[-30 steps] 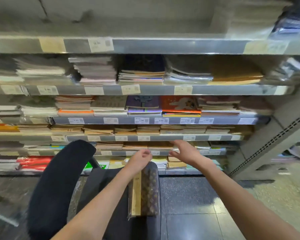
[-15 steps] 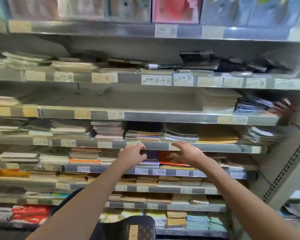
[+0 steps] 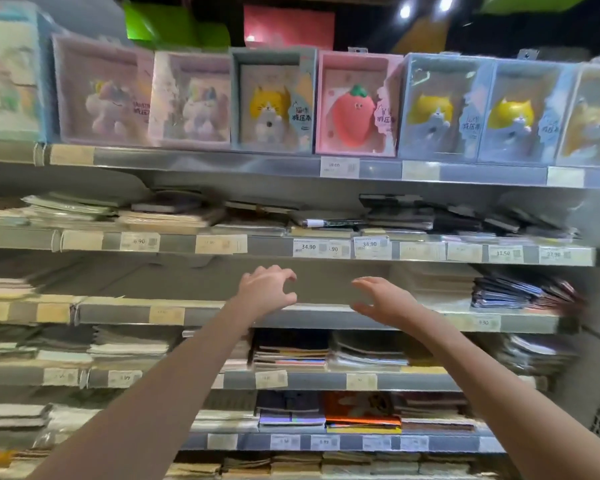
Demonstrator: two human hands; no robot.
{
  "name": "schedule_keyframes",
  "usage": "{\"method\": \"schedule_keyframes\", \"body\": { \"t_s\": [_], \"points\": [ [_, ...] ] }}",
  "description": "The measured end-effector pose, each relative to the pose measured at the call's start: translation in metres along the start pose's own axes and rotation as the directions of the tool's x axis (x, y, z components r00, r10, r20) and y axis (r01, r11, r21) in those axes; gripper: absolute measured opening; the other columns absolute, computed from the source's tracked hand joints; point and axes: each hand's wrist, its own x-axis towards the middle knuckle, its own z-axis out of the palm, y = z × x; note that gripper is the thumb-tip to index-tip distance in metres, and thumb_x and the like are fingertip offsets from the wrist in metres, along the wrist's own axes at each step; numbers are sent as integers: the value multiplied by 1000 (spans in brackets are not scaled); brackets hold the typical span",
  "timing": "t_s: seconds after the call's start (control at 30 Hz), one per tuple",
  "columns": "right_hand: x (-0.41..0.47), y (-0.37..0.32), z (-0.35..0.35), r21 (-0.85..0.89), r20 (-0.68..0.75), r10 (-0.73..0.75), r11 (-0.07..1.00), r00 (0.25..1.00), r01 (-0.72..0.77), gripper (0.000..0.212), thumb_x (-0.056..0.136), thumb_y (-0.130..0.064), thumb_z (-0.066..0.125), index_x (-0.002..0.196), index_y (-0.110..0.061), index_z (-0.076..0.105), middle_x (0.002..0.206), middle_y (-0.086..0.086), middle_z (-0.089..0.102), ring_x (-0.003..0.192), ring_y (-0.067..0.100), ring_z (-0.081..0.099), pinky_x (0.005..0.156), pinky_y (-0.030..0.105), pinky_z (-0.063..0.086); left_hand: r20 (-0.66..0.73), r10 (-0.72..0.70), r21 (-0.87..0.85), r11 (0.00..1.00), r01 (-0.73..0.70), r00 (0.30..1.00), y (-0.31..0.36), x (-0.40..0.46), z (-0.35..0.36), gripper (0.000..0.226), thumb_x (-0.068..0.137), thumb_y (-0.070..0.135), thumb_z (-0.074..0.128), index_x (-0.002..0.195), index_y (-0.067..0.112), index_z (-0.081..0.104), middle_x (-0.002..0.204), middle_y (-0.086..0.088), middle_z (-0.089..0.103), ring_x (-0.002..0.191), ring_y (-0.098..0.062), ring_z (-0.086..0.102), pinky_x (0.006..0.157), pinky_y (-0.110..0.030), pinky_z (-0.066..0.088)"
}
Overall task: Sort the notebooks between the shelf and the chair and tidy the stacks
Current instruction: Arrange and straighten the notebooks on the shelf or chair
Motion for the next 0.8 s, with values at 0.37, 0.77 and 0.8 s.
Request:
{"method": "schedule_keyframes", "body": {
  "t_s": [0.37,0.77,0.8],
  "points": [
    [51,-9,-36,-19,-70,13,1000,997,-14,52,93,-37,51,140,-18,37,145,2,40,130,19,39,105,37,37,-100,95,36,995,-92,990,-29,55,-48,42,88,39,51,129,33,46,136,2,47,125,-22,40,100,-38,34],
    [127,13,-47,28,-151,-43,998,988,48,58,94,-40,49,144,-19,30,150,-2,32,137,15,28,109,31,27,-91,-7,69,998,13,996,-46,123,-57,43,88,42,49,131,35,44,135,2,46,124,-24,40,98,-39,33],
    [134,15,-48,21,-153,-58,998,987,62,58,94,-40,49,145,-19,29,150,-2,31,137,15,27,108,31,27,-87,-15,70,997,21,996,-46,130,-57,44,88,42,50,131,34,44,135,1,46,125,-25,40,98,-40,33]
  ]
}}
